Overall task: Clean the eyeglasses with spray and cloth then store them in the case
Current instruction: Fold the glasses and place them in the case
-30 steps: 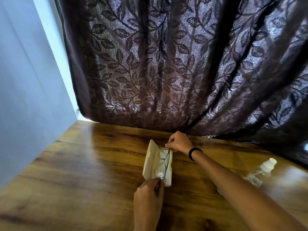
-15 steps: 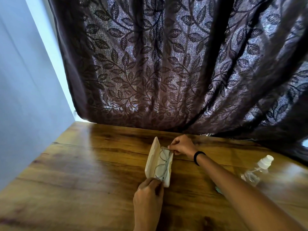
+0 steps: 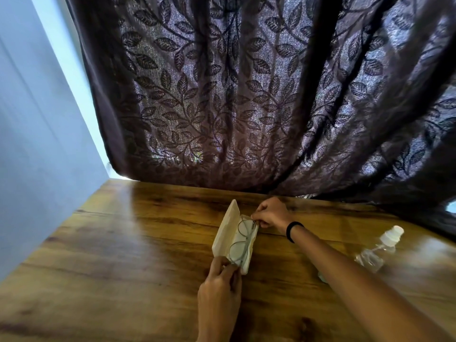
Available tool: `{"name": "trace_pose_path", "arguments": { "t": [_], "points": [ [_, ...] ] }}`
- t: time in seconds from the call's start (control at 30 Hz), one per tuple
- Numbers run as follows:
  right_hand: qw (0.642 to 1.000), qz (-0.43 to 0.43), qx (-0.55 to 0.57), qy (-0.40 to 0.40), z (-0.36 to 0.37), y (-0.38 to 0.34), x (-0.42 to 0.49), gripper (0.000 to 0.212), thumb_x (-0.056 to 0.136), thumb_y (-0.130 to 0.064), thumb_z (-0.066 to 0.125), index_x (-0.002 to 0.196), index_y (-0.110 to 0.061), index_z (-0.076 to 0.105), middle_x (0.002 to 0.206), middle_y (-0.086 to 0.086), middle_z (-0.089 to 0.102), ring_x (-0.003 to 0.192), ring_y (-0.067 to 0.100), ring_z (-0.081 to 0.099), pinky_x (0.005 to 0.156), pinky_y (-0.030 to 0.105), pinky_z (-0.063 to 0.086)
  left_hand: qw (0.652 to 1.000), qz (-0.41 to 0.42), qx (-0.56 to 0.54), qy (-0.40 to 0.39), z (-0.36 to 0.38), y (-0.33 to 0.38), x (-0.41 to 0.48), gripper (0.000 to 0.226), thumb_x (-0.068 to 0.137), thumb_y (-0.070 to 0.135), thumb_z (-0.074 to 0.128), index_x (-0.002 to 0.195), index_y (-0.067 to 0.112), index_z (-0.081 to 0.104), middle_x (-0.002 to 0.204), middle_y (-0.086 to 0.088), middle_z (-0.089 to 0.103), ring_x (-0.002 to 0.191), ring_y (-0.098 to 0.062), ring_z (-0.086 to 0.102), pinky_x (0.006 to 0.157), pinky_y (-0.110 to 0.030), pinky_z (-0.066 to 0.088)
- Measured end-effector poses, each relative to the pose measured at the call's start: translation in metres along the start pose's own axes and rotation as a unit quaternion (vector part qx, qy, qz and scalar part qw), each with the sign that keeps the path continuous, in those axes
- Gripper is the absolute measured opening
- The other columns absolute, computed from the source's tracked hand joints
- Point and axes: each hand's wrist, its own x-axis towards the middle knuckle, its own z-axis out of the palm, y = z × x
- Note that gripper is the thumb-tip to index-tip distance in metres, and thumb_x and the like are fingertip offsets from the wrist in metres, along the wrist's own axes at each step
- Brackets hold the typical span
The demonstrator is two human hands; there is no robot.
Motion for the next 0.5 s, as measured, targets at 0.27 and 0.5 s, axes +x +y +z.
{"name": "trace_pose_path", "arguments": {
  "t": [0.27, 0.5],
  "points": [
    [1.0, -0.01, -0.028, 0.005, -0.003, -0.0032, -0.0044, 0.025, 0.076, -0.011, 0.072, 0.055, -0.016, 0.059, 0.062, 0.003, 0.065, 0.058, 0.011, 0.063, 0.05, 0.019, 0.052, 1.0, 0.0, -0.004, -0.007, 0.0022, -0.0014, -0.0006, 0.011, 0.077, 0.017, 0.073, 0.088, 0.017, 0.072, 0.098, 0.006, 0.065, 0.066, -0.004, 0.062, 0.056, -0.015, 0.052],
    [0.999, 0.008, -0.031, -0.006, -0.0078, -0.0068, -0.0074, 0.025, 0.075, -0.013, 0.072, 0.057, -0.015, 0.055, 0.064, 0.003, 0.062, 0.061, 0.012, 0.06, 0.052, 0.021, 0.05, 1.0, 0.0, 0.013, -0.014, 0.0033, 0.0019, -0.0021, 0.012, 0.082, 0.022, 0.067, 0.093, 0.019, 0.071, 0.104, 0.008, 0.063, 0.072, -0.004, 0.062, 0.06, -0.021, 0.055]
  ]
}}
